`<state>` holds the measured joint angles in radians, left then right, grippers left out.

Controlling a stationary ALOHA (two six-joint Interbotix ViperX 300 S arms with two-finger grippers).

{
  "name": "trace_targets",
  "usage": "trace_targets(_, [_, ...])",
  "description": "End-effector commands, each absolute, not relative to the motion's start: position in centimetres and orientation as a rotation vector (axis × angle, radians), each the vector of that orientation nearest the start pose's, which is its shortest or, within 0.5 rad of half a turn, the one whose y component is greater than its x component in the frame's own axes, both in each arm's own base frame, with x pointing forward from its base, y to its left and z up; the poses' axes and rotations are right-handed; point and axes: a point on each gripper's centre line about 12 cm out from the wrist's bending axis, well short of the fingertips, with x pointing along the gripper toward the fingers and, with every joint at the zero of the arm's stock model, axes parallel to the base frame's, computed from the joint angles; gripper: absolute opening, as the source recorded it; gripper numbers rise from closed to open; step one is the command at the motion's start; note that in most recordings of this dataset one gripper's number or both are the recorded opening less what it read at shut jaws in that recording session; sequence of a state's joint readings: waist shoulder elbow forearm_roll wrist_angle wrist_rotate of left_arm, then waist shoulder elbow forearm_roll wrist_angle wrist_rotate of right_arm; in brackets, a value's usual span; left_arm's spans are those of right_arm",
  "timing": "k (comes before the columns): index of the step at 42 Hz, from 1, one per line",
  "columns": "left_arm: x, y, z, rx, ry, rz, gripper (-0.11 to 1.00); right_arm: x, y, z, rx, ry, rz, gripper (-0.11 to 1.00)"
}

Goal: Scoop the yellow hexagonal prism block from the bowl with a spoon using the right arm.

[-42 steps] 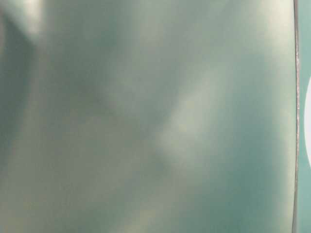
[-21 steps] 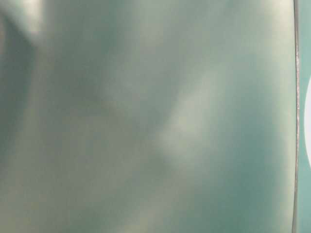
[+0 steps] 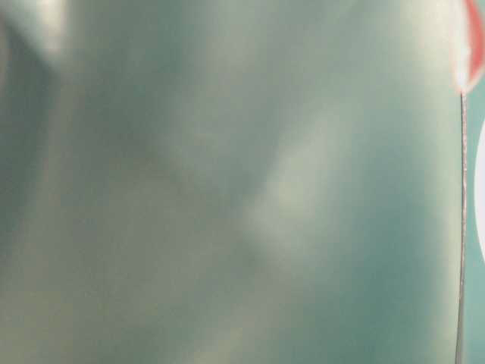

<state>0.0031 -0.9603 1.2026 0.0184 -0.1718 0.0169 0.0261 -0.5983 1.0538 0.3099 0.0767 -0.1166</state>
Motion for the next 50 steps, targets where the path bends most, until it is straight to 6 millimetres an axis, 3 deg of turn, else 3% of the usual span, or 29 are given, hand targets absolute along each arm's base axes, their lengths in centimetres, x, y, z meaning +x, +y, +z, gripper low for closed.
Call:
trace_targets(1, [20.0,0.0,27.1,0.036,0.063,-0.002,0.0,25.9,0.2,23.8,0.185,0.552,-0.01,0.23])
trace_targets(19, [20.0,0.1,27.2,0.038,0.063,0.0,0.0,29.2,-2.8,26.1,0.169,0.789,-0.054,0.23])
trace_targets(37, [20.0,0.0,27.1,0.041,0.068,0.0,0.0,33.6,-3.4,25.0,0.171,0.981,-0.028,0.23])
trace_targets(50, [20.0,0.0,27.1,0.039,0.068,-0.002,0.0,35.4,-3.6,24.5,0.168,1.077,-0.012,0.23])
